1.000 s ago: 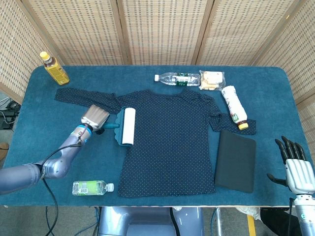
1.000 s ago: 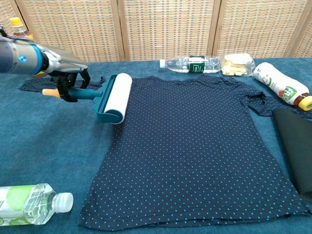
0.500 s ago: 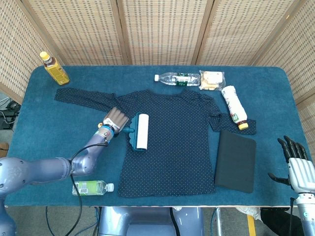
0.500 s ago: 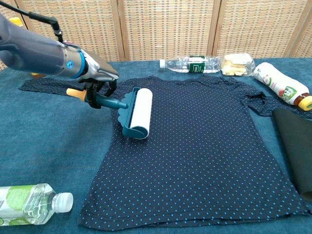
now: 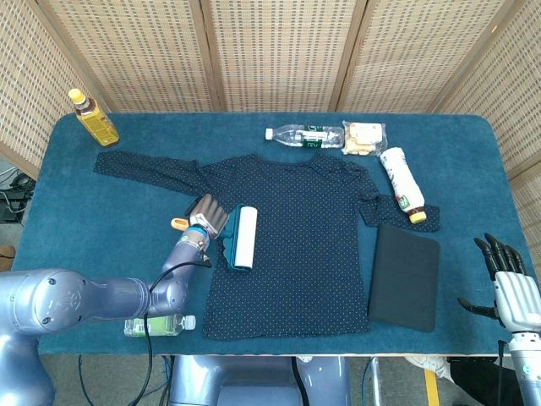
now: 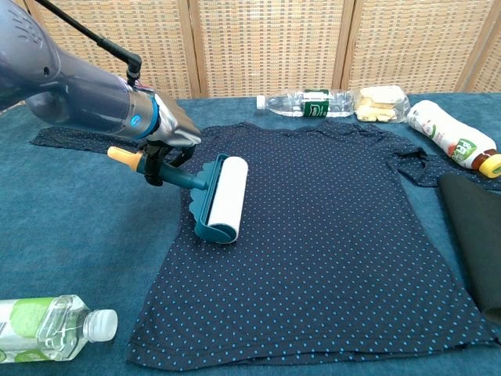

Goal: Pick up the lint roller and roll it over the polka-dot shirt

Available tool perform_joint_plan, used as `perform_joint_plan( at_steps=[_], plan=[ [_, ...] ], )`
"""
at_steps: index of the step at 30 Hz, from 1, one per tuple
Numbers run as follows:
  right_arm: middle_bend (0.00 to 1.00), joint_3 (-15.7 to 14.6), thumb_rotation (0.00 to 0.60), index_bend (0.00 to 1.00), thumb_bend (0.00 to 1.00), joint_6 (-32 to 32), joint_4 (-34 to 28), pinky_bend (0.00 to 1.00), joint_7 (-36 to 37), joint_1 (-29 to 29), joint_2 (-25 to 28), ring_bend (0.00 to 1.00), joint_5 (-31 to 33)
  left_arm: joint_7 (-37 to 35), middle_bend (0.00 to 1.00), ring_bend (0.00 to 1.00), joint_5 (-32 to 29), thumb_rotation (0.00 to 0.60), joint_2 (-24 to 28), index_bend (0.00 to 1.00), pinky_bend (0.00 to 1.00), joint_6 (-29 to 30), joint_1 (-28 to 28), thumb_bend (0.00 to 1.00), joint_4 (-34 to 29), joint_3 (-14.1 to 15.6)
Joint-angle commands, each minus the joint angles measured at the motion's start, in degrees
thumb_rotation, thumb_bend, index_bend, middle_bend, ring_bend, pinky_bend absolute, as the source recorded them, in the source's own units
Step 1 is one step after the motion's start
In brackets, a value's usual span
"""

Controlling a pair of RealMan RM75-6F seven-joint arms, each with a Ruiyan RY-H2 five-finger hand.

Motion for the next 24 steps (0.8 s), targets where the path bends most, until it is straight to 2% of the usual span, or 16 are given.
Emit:
perform_joint_plan(
  at_steps=[1, 7, 17, 24],
  plan=[
    [0.00, 0.0, 0.600, 0.00, 0.11, 0.1, 0.0, 0.00, 0.2, 0.0, 0.0, 0.00, 0.0, 0.0, 0.85, 0.65, -0.2, 0.600, -1.1, 0.89, 0.64, 0.2, -0.5, 0.80, 0.7, -0.6],
    [0.00, 0.1, 0.600, 0.00, 0.11, 0.1, 0.1, 0.00, 0.9, -0.1, 0.2, 0.00, 0.0, 0.6, 0.85, 0.65, -3.0, 0.600, -4.5, 0.89, 0.64, 0.1, -2.3, 0.80, 3.8, -3.3],
    [0.00, 0.3, 0.600, 0.00, 0.11, -0.1, 0.3, 0.00, 1.6, -0.2, 0.5, 0.00, 0.7, 5.6, 0.85, 0.65, -9.3, 0.600, -9.8, 0.89, 0.64, 0.8, -6.0, 0.80, 7.9, -6.2],
    [0.00, 0.2, 0.600, 0.00, 0.11, -0.3, 0.3, 0.00, 1.5, -0.2, 0.6, 0.00, 0.8, 7.6, 0.85, 0.65, -10.7, 0.600, -10.3, 0.89, 0.64, 2.1, -6.0, 0.80, 7.6, -7.1]
  ],
)
